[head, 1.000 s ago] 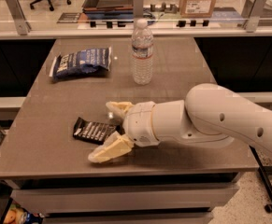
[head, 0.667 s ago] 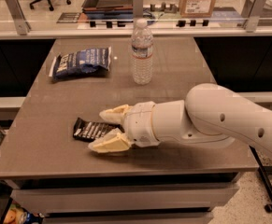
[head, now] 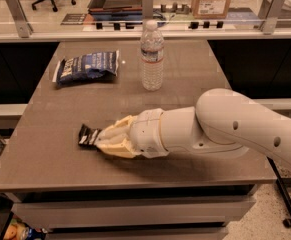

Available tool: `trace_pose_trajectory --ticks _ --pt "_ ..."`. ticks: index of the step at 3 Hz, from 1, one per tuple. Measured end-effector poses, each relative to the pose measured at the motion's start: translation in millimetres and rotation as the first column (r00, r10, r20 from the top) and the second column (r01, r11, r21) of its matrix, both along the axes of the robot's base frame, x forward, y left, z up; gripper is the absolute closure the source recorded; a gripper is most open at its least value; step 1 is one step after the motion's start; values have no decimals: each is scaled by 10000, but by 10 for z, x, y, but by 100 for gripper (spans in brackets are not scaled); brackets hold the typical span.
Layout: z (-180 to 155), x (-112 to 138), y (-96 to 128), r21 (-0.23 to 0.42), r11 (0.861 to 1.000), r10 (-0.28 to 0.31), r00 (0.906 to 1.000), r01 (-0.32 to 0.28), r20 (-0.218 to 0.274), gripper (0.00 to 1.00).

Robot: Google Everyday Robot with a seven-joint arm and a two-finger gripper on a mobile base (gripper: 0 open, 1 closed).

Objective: Pick rxbar chocolate

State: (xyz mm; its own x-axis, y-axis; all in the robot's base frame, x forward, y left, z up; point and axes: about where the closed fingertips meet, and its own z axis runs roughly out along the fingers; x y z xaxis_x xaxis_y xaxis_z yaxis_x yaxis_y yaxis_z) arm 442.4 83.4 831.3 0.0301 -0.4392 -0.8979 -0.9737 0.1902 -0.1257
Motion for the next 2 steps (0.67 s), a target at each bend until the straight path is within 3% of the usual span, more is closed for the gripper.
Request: trace_pose_trajectory --ticks 1,2 --pt "11 -11 18 -17 10000 36 10000 -36 27 100" --pt "11 -11 18 -17 10000 37 10000 -37 28 100"
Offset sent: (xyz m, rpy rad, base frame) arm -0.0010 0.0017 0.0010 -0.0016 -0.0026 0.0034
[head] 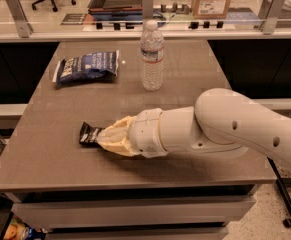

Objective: Pick rxbar chocolate

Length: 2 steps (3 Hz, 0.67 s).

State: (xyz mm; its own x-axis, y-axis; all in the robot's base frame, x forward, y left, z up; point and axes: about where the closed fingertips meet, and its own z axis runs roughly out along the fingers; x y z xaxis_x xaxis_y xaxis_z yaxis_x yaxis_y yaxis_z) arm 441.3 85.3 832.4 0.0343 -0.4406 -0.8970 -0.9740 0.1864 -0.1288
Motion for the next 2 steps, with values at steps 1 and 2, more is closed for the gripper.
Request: trace_pose_trajectory --ticks 1,2 --pt "168 5 -1 275 9992 270 9993 -277 258 100" --pt "506 31 -91 453 9980 390 9953 -432 887 100"
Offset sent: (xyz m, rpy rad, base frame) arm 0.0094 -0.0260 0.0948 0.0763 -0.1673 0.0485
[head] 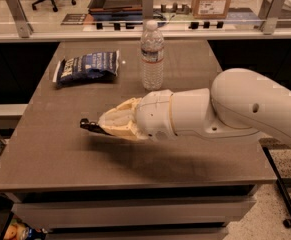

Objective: Pick rxbar chocolate

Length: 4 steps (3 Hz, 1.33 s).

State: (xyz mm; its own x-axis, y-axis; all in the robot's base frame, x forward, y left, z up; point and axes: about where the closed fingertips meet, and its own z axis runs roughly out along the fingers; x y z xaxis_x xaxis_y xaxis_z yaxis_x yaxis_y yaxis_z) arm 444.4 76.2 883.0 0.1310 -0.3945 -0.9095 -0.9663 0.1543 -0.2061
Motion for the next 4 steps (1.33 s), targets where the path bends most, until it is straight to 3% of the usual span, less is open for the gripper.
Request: trace_pose_trajectory --ticks 2,4 --pt "564 144 -146 309 9993 195 9942 -229 1059 100" --pt "1167 263 -378 734 9967 188 9765 -353 2145 100"
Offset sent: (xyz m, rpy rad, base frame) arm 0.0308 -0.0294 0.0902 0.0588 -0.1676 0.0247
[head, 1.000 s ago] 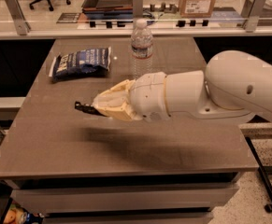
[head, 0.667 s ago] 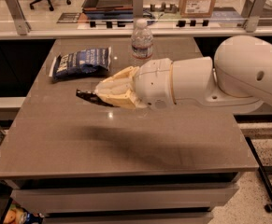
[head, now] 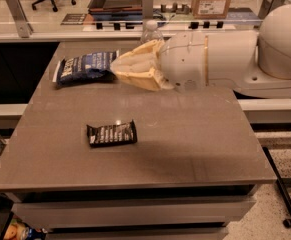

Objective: Pick rxbar chocolate

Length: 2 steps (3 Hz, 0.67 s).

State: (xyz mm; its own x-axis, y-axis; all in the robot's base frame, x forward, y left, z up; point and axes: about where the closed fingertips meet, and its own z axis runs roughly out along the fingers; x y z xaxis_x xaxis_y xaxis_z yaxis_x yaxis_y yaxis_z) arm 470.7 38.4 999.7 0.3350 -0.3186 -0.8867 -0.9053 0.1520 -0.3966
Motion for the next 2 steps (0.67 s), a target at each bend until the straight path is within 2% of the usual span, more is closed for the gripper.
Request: trace_pose_trajectory --ticks 1,2 --pt "247 6 -124 169 9998 -83 9990 76 444 100" --pt "262 5 -120 172 9998 -79 9989 71 472 100"
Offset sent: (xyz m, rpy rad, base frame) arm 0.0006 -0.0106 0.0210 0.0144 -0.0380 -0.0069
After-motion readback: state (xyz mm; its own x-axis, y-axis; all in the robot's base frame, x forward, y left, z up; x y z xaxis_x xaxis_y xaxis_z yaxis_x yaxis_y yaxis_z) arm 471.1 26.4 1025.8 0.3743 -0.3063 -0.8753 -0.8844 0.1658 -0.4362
